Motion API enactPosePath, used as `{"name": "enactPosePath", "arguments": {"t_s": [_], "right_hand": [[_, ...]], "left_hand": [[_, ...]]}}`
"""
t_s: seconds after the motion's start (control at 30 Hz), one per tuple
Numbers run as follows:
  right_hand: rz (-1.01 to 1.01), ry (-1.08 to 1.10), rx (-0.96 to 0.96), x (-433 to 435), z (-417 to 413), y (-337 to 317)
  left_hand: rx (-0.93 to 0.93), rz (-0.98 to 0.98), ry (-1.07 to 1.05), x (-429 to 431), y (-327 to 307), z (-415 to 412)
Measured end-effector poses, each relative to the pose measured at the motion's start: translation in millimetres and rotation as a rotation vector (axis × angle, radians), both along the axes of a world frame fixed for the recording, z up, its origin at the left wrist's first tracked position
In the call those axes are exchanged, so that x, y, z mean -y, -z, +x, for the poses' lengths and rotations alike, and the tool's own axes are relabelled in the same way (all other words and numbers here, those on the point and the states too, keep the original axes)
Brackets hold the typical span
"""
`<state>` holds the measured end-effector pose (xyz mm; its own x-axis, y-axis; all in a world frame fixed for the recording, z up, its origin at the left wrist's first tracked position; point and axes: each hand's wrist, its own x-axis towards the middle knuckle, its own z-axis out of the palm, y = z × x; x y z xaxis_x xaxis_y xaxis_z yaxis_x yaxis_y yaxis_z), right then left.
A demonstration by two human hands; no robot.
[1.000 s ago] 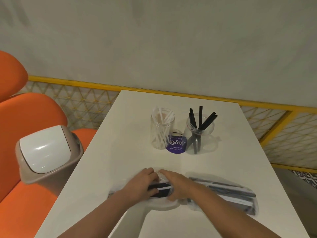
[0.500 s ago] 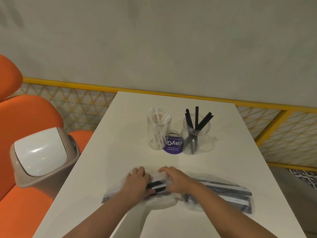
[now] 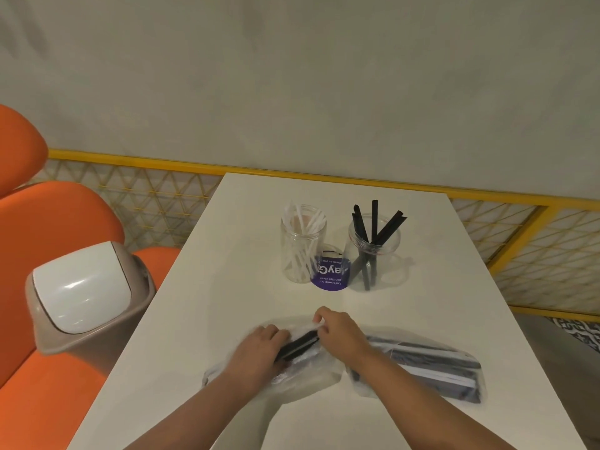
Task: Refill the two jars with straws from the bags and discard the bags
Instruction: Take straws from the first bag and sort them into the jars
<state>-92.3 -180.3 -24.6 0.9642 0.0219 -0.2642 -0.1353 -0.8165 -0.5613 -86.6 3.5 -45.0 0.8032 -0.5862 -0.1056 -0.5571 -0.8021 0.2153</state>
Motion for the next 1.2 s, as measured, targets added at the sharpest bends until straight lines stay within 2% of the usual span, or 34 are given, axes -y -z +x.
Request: {"name": "enactPosePath", "arguments": {"t_s": [0.2, 0.33, 0.53, 0.6, 0.87, 0.97, 1.07, 1.13, 1.2], "right_hand": [[-0.071, 0.025, -0.101, -2.8, 8.2, 9.5], [-0.085, 0.073, -0.145, -4.4, 12.3, 9.9], [-0.131, 0.089, -0.235, -1.2, 11.1, 11.0], [-0.124, 0.042, -0.256, -0.3, 10.0, 8.5], [-0.067, -0.087, -0.335, 1.1, 4.9, -13.7], [-0.111, -0.149, -0.359, 1.3, 8.4, -26.2], [-0.084, -0.126, -0.278, 2.2, 17.0, -34.6], [0.02, -0.066, -0.151, 1.4, 23.3, -44.0], [0.262, 0.019, -0.035, -2.6, 29.2, -59.5]], "left_hand": [[0.0, 0.102, -0.058, -1.5, 2.3, 5.8], [-0.114, 0.104, -0.106, 0.9, -5.7, 8.5], [-0.281, 0.009, -0.161, 0.6, -15.4, 13.2], [-0.339, -0.063, -0.153, -2.0, -20.5, 16.8], [-0.678, -0.562, -0.203, -7.1, -41.9, 32.6], [-0.737, -0.704, -0.225, -5.2, -53.2, 38.3], [-0.766, -0.836, -0.236, -2.5, -64.4, 44.1], [-0.781, -0.919, -0.25, 1.2, -72.2, 46.6], [-0.794, -0.994, -0.242, 6.2, -80.2, 48.2]]}}
